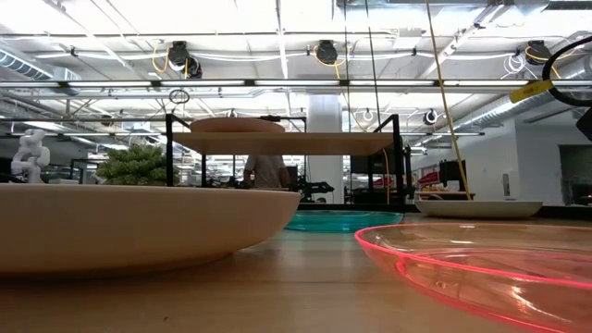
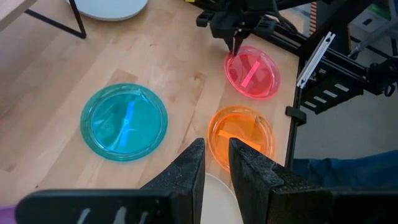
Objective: Place and stack plates onto a shelf
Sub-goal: Put the small pink plate on the shelf
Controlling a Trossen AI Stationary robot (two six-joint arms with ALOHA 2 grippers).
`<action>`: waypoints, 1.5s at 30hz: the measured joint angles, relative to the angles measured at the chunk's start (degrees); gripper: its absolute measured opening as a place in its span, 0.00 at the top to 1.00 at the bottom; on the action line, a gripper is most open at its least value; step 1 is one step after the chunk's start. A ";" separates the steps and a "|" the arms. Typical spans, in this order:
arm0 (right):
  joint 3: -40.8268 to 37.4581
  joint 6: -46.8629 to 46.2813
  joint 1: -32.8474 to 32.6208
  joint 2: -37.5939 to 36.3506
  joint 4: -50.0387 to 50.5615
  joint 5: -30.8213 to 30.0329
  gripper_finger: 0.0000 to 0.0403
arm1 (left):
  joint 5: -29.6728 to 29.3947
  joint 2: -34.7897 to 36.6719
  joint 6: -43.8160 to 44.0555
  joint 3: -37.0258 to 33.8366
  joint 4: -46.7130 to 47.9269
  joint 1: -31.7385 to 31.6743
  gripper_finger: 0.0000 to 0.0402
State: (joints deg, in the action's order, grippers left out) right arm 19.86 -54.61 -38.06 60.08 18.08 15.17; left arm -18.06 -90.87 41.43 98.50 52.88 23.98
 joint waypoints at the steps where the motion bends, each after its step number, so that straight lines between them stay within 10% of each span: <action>1: 0.00 -0.68 0.00 0.10 -0.10 0.06 0.96 | 0.00 0.00 -0.01 0.00 0.00 -0.01 0.81; 29: 1.83 -30.07 0.14 -10.05 -7.24 -5.11 1.00 | -0.04 0.00 -2.47 0.00 0.07 -1.46 0.81; 45: 7.52 -41.78 2.58 -15.57 -9.55 -28.74 1.00 | -0.08 0.00 -2.66 0.00 0.04 -4.49 0.81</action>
State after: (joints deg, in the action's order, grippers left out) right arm 27.38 -96.39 -35.48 44.51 8.53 -13.57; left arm -18.14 -90.87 38.77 98.50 52.93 19.49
